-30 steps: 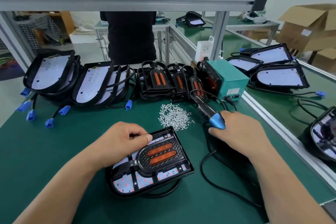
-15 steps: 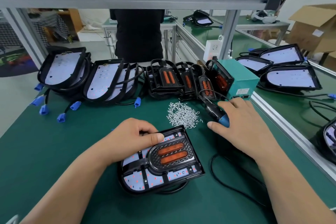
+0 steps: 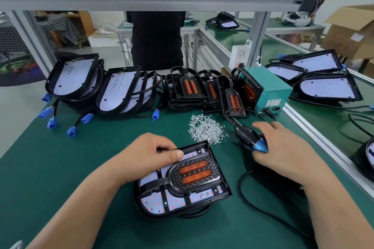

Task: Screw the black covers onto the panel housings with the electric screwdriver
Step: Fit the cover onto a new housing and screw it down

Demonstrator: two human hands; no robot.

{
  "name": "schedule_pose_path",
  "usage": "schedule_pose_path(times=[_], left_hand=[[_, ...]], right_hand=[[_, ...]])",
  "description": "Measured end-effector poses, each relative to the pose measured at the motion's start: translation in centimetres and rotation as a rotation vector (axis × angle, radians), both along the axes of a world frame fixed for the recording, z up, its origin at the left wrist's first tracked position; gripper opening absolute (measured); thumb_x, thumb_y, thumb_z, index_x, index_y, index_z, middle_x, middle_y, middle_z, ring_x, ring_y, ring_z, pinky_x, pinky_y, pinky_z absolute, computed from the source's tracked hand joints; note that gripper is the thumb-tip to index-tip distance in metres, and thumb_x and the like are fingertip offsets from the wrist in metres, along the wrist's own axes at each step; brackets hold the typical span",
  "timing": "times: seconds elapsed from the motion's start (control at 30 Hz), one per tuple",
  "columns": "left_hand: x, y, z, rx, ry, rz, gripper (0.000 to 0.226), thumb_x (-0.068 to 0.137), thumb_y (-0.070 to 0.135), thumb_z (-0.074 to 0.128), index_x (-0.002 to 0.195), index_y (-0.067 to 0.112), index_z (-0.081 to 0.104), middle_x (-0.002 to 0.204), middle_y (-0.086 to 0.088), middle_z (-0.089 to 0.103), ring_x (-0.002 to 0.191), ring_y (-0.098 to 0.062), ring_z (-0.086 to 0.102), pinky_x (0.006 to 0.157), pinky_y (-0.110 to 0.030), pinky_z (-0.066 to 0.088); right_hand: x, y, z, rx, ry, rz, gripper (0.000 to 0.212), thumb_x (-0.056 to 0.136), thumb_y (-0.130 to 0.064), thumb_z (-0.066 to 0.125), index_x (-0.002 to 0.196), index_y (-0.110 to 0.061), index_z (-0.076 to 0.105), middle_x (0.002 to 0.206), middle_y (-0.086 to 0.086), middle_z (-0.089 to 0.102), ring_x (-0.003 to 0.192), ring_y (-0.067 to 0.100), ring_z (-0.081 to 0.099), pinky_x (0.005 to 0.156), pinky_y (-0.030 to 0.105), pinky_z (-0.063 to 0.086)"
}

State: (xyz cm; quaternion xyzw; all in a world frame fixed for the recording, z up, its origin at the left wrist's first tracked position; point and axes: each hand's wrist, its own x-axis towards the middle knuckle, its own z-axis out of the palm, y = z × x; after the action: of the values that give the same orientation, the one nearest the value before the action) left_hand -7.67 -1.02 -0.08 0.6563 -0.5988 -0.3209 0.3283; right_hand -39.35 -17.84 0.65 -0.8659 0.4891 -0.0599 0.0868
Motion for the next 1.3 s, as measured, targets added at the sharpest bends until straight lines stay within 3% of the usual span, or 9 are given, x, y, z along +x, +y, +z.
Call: schedule_pose_path(times=[0.23,0.43,0.53,0.7,0.9,1.0,1.13,1.2,1.3], left_hand=[[-0.2,0.0,0.2,0.007,0.031,-0.002,0.028,0.085,0.056,0.073,0.084,0.029,0.078,0.084,-0.017,0.066,0.068,-0.009,0.052,0.067,-0.031,0.043],[-0.3,0.1,0.2,-0.013,0.052,-0.008,0.015,0.089,0.046,0.079,0.082,0.032,0.079,0.080,-0.006,0.068,0.068,-0.006,0.055,0.068,-0.027,0.045],[-0.2,0.0,0.2,-0.013,0.062,-0.008,0.020,0.087,0.049,0.076,0.082,0.030,0.080,0.084,-0.004,0.073,0.072,-0.007,0.060,0.071,-0.030,0.049],[0.3,0.1,0.3,0.051,0.220,0.038,0.046,0.098,0.054,0.051,0.088,0.023,0.084,0.078,0.002,0.075,0.073,-0.014,0.066,0.073,-0.034,0.053],[2.7,-0.3,-0.3,0.024,-0.321,0.222,0.009,0.093,0.044,0.072,0.097,0.037,0.078,0.074,0.030,0.067,0.073,0.010,0.061,0.070,-0.021,0.045],[2.5,-0.5,-0.4,0.057,-0.586,0.254,0.017,0.092,0.049,0.071,0.106,0.041,0.075,0.070,0.023,0.059,0.077,0.001,0.055,0.065,-0.023,0.038],[2.0,-0.5,0.0,0.050,-0.803,0.291,0.019,0.096,0.052,0.064,0.087,0.036,0.065,0.075,0.019,0.056,0.081,-0.009,0.052,0.059,-0.028,0.033],[2.1,-0.3,0.0,0.030,-0.686,0.270,0.021,0.097,0.051,0.065,0.084,0.033,0.066,0.072,0.016,0.059,0.076,-0.005,0.054,0.061,-0.028,0.036],[2.2,0.0,0.3,-0.073,-0.144,0.234,0.016,0.097,0.039,0.074,0.081,0.036,0.071,0.058,0.015,0.055,0.055,-0.002,0.048,0.053,-0.018,0.038]], right_hand=[[-0.8,-0.7,-0.1,0.012,0.009,0.023,0.072,0.085,-0.057,0.067,0.150,-0.041,0.040,0.118,-0.013,0.046,0.102,0.015,0.056,0.082,0.038,0.053],[1.9,0.2,1.6,-0.102,-0.214,0.210,0.056,0.093,-0.061,0.061,0.142,-0.034,0.060,0.130,-0.015,0.055,0.123,0.009,0.052,0.100,0.035,0.047],[5.1,1.5,2.7,0.069,-0.336,0.425,0.040,0.094,-0.062,0.059,0.127,-0.042,0.069,0.113,-0.026,0.066,0.108,-0.004,0.062,0.089,0.023,0.050],[10.1,3.0,2.1,0.219,-0.289,0.610,0.039,0.100,-0.058,0.061,0.130,-0.035,0.070,0.118,-0.021,0.070,0.110,-0.006,0.061,0.091,0.011,0.045],[10.7,3.3,0.2,0.323,-0.241,0.672,0.030,0.105,-0.049,0.060,0.120,-0.027,0.074,0.109,-0.011,0.068,0.106,0.002,0.059,0.099,0.027,0.045],[10.6,3.3,0.0,0.336,-0.257,0.649,0.028,0.105,-0.049,0.060,0.116,-0.027,0.073,0.109,-0.006,0.062,0.107,0.005,0.057,0.101,0.030,0.045],[10.8,3.3,-0.1,0.405,-0.320,0.589,0.021,0.102,-0.049,0.066,0.103,-0.030,0.075,0.095,-0.012,0.071,0.088,0.000,0.063,0.082,0.021,0.050],[10.7,3.0,0.0,0.438,-0.383,0.568,0.018,0.099,-0.047,0.072,0.095,-0.030,0.075,0.090,-0.011,0.073,0.081,0.001,0.065,0.077,0.024,0.051],[10.2,2.7,-0.2,0.453,-0.472,0.550,0.018,0.097,-0.046,0.074,0.090,-0.030,0.070,0.092,-0.008,0.073,0.086,0.010,0.066,0.082,0.034,0.053]])
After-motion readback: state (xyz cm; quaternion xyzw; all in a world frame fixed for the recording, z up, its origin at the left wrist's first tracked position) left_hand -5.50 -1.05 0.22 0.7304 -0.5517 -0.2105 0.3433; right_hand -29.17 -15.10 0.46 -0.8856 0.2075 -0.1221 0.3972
